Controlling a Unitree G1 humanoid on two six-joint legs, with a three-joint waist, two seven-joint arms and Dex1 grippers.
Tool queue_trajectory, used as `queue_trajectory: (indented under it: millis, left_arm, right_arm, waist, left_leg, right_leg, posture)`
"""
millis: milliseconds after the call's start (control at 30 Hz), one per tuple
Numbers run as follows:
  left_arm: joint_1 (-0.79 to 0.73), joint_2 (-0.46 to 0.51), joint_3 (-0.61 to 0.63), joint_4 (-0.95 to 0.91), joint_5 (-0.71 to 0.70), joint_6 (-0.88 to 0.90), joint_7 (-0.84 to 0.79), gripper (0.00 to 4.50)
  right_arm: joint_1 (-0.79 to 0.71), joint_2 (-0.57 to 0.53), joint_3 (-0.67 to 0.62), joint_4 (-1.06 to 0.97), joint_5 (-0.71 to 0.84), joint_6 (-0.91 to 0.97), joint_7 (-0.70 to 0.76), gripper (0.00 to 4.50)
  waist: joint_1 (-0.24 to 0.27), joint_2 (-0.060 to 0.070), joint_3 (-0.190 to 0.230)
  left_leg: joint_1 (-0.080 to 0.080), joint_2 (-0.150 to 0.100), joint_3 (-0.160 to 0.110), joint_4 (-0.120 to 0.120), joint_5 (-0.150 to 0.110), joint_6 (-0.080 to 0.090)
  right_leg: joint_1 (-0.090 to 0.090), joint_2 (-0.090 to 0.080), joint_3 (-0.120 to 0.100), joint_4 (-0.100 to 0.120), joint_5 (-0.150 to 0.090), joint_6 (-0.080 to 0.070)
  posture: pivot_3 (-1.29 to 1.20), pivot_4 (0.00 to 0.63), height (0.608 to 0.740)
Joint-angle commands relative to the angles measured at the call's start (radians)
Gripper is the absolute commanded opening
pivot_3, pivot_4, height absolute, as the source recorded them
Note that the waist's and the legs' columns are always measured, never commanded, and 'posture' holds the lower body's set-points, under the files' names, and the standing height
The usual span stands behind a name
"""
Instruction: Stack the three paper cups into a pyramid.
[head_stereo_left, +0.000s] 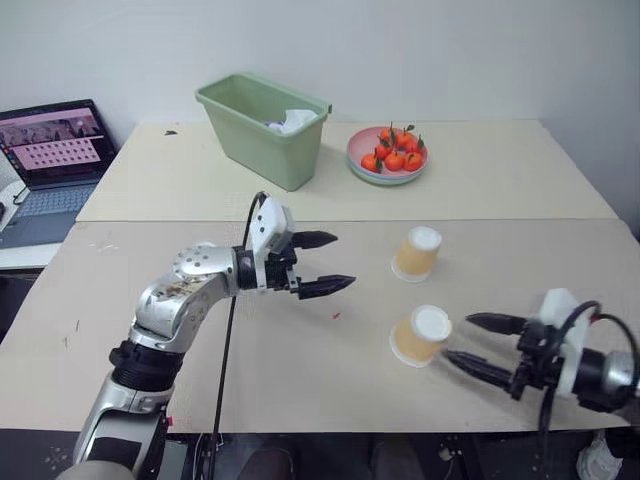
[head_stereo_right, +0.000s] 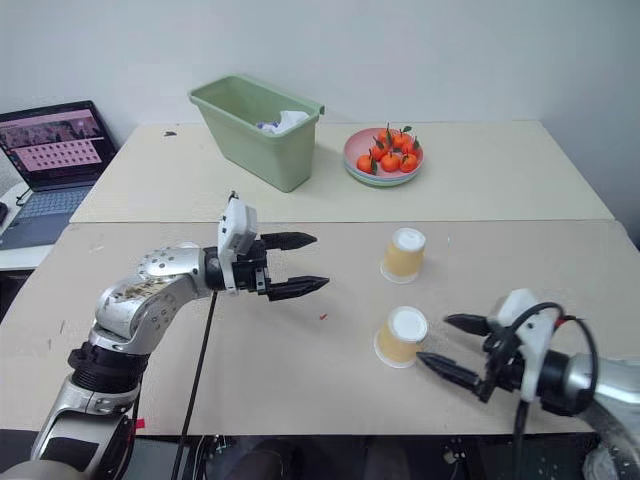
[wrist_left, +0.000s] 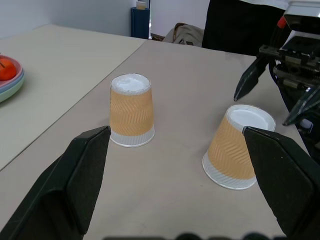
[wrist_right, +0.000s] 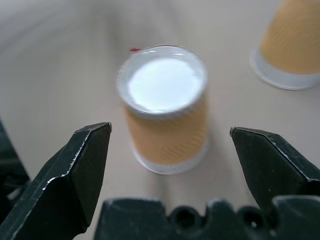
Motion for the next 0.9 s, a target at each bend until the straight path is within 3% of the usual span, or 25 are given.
queue_trajectory:
  millis: [33, 500, 533, 567, 600, 667, 900]
  left_arm:
    - [-0.012, 0.004, 0.011, -0.004, 0.009, -0.024, -0.016, 4.5]
    - [0.057, 0.01, 0.108, -0.122, -0.064, 0.074, 0.076, 4.5]
    - [0.069, 0.011, 0.12, -0.14, -0.073, 0.086, 0.093, 4.5]
    - [0.08, 0.011, 0.128, -0.156, -0.079, 0.095, 0.105, 4.5]
    - [0.092, 0.015, 0.136, -0.172, -0.08, 0.1, 0.119, 4.5]
    - [0.122, 0.025, 0.158, -0.21, -0.088, 0.117, 0.149, 4.5]
    - [0.29, 0.064, 0.238, -0.327, -0.038, 0.094, 0.258, 4.5]
  right_arm:
    - [-0.015, 0.006, 0.018, -0.041, 0.023, 0.002, -0.019, 4.46]
    - [-0.22, 0.057, 0.204, 0.128, -0.076, -0.119, 0.002, 4.46]
    - [-0.233, 0.063, 0.205, 0.142, -0.07, -0.123, 0.006, 3.96]
    - [-0.239, 0.068, 0.205, 0.151, -0.066, -0.125, 0.009, 3.87]
    - [-0.249, 0.07, 0.207, 0.162, -0.066, -0.126, 0.01, 3.41]
    - [-0.285, 0.076, 0.22, 0.192, -0.083, -0.121, -0.01, 2.89]
    - [-0.473, 0.11, 0.345, 0.282, -0.109, -0.137, 0.034, 2.83]
  waist:
    - [0.0, 0.0, 0.0]
    - [-0.003, 0.0, 0.0]
    - [-0.004, 0.0, 0.0]
    - [-0.003, 0.0, 0.0]
    - [-0.003, 0.0, 0.0]
    - [-0.003, 0.0, 0.0]
    - [-0.017, 0.0, 0.0]
  left_leg:
    - [0.0, 0.0, 0.0, 0.0, 0.0, 0.0]
    - [0.0, 0.006, 0.0, 0.0, 0.0, -0.001]
    - [0.0, 0.006, 0.0, 0.0, 0.0, -0.002]
    - [0.0, 0.006, 0.0, 0.0, 0.0, -0.002]
    - [0.0, 0.006, 0.0, 0.0, 0.0, -0.002]
    - [0.0, 0.006, 0.0, 0.0, 0.0, -0.002]
    - [0.002, 0.007, 0.0, -0.001, 0.0, -0.003]
  right_leg:
    - [0.0, 0.0, 0.0, 0.0, 0.0, 0.0]
    - [0.0, 0.007, 0.0, -0.004, 0.002, -0.003]
    - [0.0, 0.007, 0.0, -0.004, 0.002, -0.003]
    - [0.0, 0.007, 0.0, -0.004, 0.002, -0.003]
    - [0.0, 0.006, 0.001, -0.005, 0.003, -0.003]
    - [0.0, 0.007, 0.001, -0.005, 0.003, -0.003]
    - [0.0, 0.008, 0.002, -0.005, 0.004, -0.005]
  posture:
    - [0.0, 0.15, 0.727]
    - [0.0, 0.15, 0.727]
    - [0.0, 0.15, 0.727]
    - [0.0, 0.15, 0.727]
    - [0.0, 0.15, 0.727]
    - [0.0, 0.15, 0.727]
    - [0.0, 0.15, 0.727]
